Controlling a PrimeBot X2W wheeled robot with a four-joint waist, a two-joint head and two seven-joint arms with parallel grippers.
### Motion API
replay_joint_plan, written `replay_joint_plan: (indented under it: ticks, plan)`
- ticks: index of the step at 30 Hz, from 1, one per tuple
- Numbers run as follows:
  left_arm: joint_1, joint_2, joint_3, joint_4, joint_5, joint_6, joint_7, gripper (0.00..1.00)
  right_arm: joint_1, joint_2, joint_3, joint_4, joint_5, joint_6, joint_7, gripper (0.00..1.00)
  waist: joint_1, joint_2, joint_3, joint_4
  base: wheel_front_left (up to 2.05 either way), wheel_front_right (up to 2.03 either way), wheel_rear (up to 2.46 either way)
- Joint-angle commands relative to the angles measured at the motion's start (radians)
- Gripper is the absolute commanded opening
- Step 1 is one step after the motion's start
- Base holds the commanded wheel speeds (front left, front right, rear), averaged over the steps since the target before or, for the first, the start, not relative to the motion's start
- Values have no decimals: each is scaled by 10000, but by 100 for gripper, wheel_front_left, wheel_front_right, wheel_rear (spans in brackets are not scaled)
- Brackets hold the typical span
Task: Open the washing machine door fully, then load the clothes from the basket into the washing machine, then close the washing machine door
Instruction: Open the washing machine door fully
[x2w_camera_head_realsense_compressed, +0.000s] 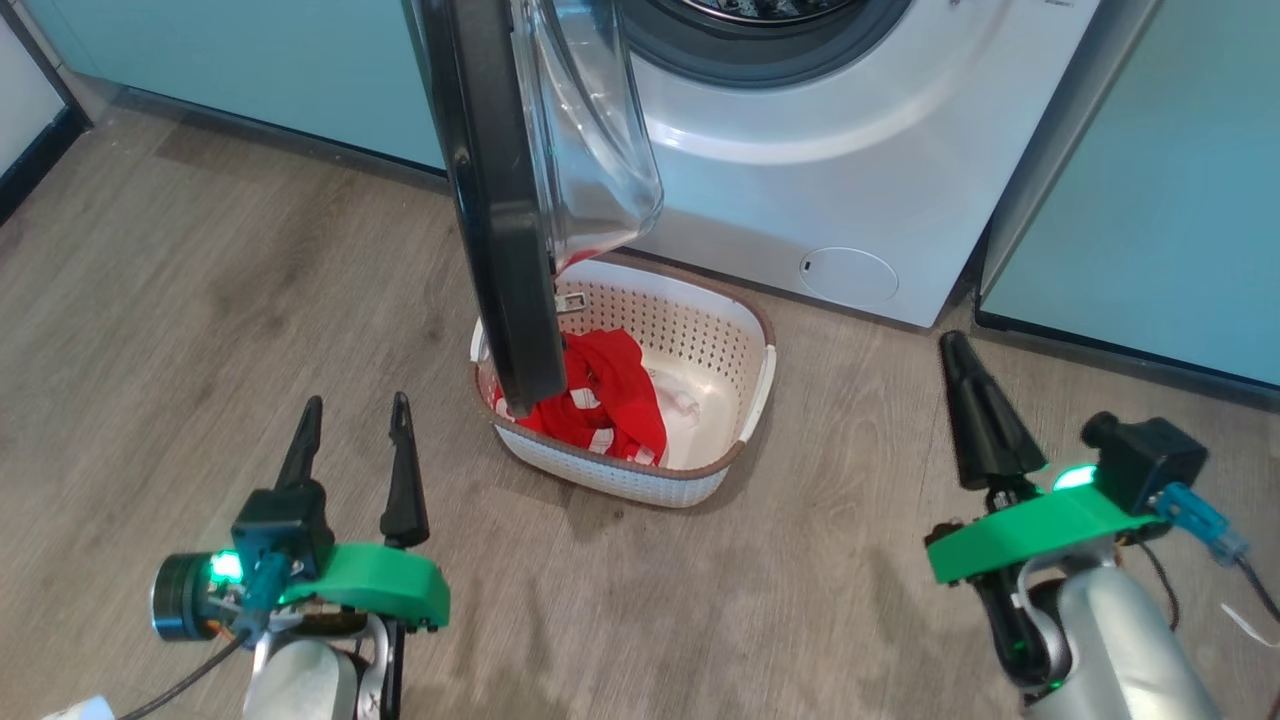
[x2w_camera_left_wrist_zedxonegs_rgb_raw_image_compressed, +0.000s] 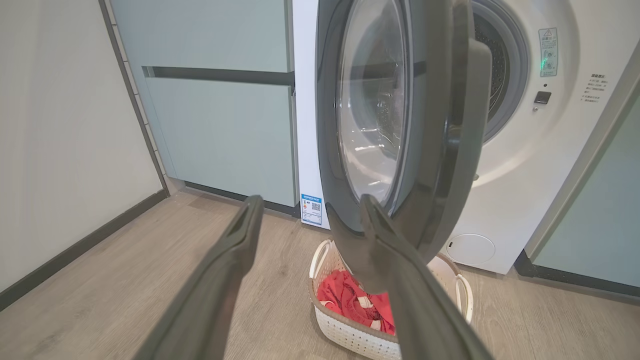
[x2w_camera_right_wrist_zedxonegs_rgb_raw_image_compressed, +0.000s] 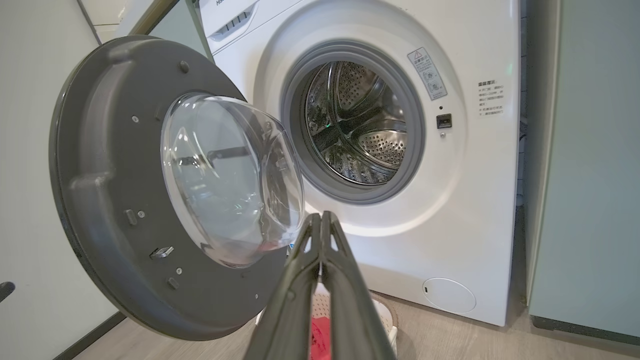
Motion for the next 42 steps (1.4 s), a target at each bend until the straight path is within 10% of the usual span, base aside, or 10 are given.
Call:
replay_joint_plan:
  ticks: [1,7,8,9,42]
  plan:
    - [-500,62,294,-383,186,-96,-95,100,-168,101,356,-384,23,0,-90,0,1,-1,-6,-12,0,0,0]
    - [-449,62,260,-456,244,-122,-95,100,40,104,252,-178,62,0,-90,0,1,-1,-23,-5,0,0,0]
    - [-436,62,244,-464,240,-113,-95,100,54,104,242,-99,-2,0,-90,33,1,-1,-30,-2,0,0,0]
    - [-424,62,229,-468,235,-105,-95,100,47,104,254,-44,-106,0,-90,98,1,-1,-36,1,0,0,0]
    - [-308,62,59,-335,-61,-128,-95,100,-124,106,342,420,-481,0,-91,100,1,-1,-38,45,0,0,0]
